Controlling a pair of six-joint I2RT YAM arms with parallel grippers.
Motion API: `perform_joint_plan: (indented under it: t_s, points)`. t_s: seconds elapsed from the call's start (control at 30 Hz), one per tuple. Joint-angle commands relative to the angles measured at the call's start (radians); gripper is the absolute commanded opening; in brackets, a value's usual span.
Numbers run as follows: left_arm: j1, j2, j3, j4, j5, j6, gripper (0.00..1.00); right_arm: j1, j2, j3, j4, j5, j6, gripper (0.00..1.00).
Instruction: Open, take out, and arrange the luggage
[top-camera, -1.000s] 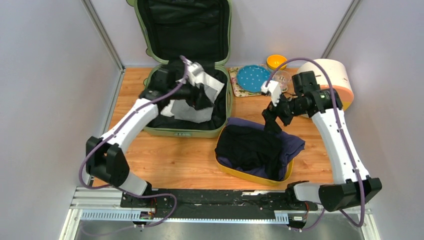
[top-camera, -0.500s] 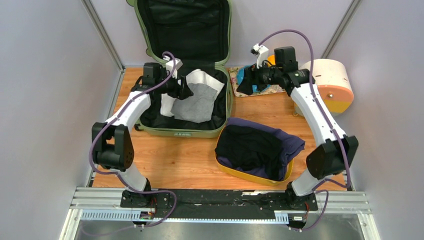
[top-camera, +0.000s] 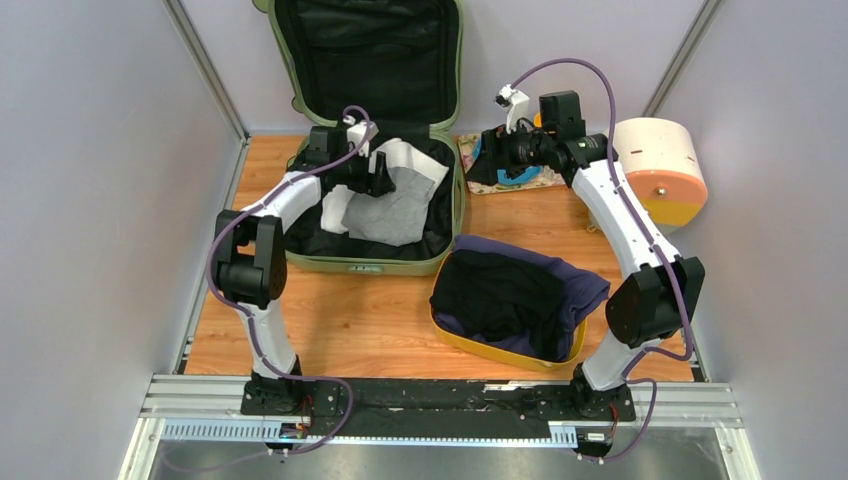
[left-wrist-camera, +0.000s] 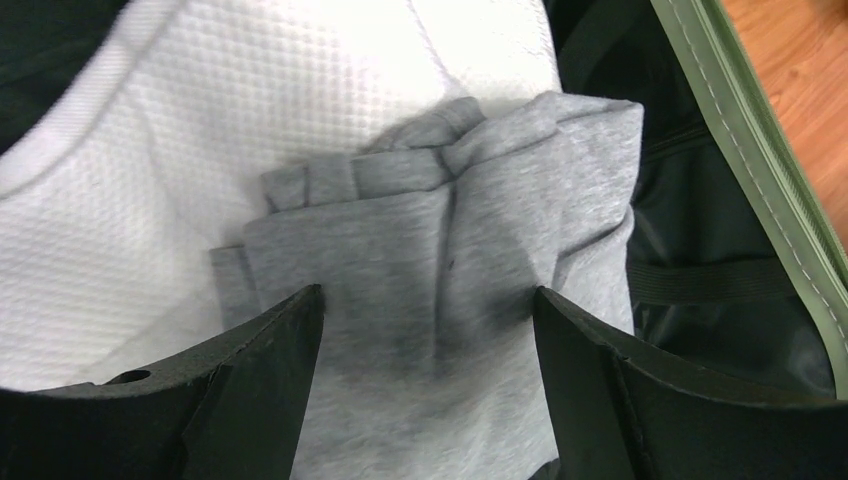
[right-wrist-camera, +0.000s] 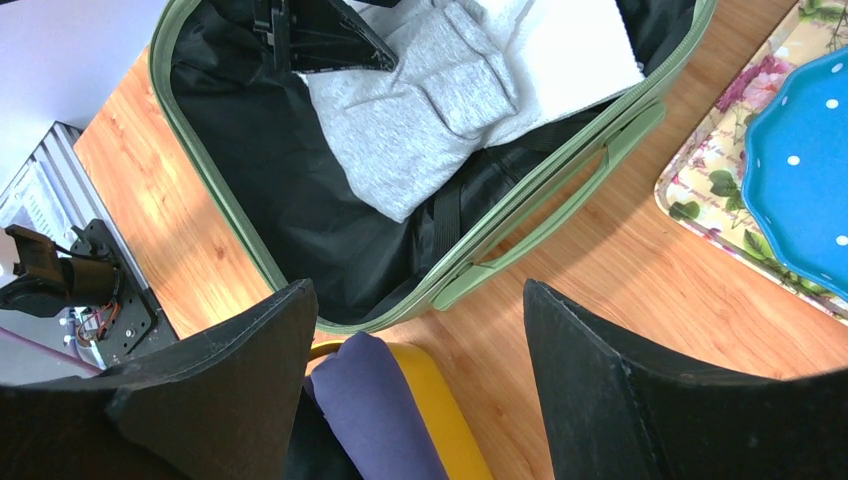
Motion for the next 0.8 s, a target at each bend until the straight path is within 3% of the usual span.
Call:
perform_joint_plan:
  t_s: [0.0, 0.2, 0.3, 0.33, 0.43, 0.6, 0.63, 0.77]
  points:
    - [-0.043, 0.024, 0.05, 0.034, -0.008, 0.018, 0.84, 0.006, -0.025, 0.021, 0.026, -0.004, -0.012, 0.79]
    - [-0.075, 0.09, 0.082, 0.01, -0.074, 0.056, 0.84, 0.006, -0.019, 0.027, 0.022, 0.002, -0.019, 0.79]
    - [-0.076, 0.092, 0.08, -0.001, -0.115, 0.065, 0.71, 0.006, -0.019, 0.027, 0.017, 0.006, -0.023, 0.79]
    - [-0.072, 0.087, 0.076, -0.004, -0.118, 0.067, 0.55, 0.006, -0.019, 0.027, 0.017, 0.007, -0.026, 0.79]
    - [-0.05, 0.035, 0.022, 0.044, -0.053, 0.032, 0.23, 0.006, -0.022, 0.023, 0.014, 0.006, -0.028, 0.79]
    - [-0.007, -0.095, -0.085, 0.155, 0.159, -0.065, 0.1, 0.006, -0.027, 0.02, 0.014, -0.001, -0.028, 0.79]
    - [0.007, -0.118, -0.132, 0.21, 0.167, -0.082, 0.02, 0.006, -0.027, 0.018, 0.013, -0.004, -0.026, 0.79]
    - [0.032, -0.212, -0.2, 0.284, 0.239, -0.125, 0.0, 0.005, -0.033, 0.017, 0.008, -0.008, -0.029, 0.79]
